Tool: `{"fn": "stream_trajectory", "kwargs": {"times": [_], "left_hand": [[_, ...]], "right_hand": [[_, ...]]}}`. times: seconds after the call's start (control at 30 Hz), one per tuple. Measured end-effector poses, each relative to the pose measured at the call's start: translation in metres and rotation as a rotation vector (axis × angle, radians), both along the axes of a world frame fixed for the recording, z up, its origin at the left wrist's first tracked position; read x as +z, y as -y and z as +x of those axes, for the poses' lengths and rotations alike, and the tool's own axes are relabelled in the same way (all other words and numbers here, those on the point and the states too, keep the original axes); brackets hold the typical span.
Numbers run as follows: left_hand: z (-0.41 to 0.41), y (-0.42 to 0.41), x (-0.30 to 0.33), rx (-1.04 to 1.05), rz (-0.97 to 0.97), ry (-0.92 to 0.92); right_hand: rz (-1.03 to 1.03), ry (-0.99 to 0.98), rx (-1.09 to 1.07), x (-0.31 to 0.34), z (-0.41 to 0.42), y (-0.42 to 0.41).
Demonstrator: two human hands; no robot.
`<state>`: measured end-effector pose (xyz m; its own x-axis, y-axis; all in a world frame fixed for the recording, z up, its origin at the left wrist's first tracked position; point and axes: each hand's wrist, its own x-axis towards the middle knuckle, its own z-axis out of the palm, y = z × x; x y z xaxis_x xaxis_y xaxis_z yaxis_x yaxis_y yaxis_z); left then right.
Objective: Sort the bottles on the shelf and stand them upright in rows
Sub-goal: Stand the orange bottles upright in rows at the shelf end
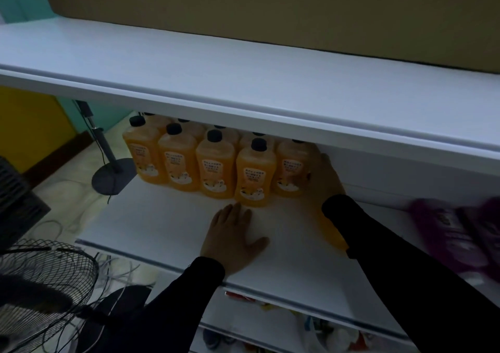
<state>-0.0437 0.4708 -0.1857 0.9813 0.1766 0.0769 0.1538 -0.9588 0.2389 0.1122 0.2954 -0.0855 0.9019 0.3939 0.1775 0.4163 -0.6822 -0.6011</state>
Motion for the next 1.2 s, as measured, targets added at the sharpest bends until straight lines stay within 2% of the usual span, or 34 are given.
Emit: {"fn": "stream_trajectory", "kwargs": {"times": [0.33,0.4,0.5,0.6,0.7,0.87,0.97,1.03,1.13,1.2], "left_hand": [[0.000,0.000,0.001,0.001,-0.024,-0.010],[0.000,-0.001,0.001,0.001,-0.029,-0.013],[-0.001,0.000,0.002,-0.003,-0.024,-0.008],[-0.003,0.000,0.005,-0.036,-0.035,0.015],[-0.004,0.004,0.009,-0.116,-0.061,0.053],[-0.001,0.016,0.023,-0.218,-0.187,0.053],[0.014,0.035,0.037,-0.328,-0.207,0.022],[0.023,0.050,0.045,-0.395,-0.208,0.038],[0.029,0.072,0.054,-0.437,-0.227,0.088],[0.033,0.082,0.057,-0.411,-0.308,0.113]], "right_hand": [[0.112,-0.084,-0.058,-0.007,-0.007,0.010],[0.108,-0.052,-0.099,-0.014,-0.014,0.027],[0.006,-0.005,-0.223,-0.033,-0.028,0.057],[-0.271,-0.159,-0.273,-0.056,-0.040,0.079],[-0.269,-0.256,-0.323,-0.064,-0.056,0.088],[-0.158,-0.220,-0.265,-0.057,-0.072,0.094],[-0.321,-0.233,-0.121,-0.035,-0.074,0.100],[-0.331,-0.148,-0.081,-0.014,-0.078,0.102],[-0.135,-0.059,-0.069,0.023,-0.089,0.099],[-0.072,-0.036,-0.037,0.040,-0.093,0.090]]}}
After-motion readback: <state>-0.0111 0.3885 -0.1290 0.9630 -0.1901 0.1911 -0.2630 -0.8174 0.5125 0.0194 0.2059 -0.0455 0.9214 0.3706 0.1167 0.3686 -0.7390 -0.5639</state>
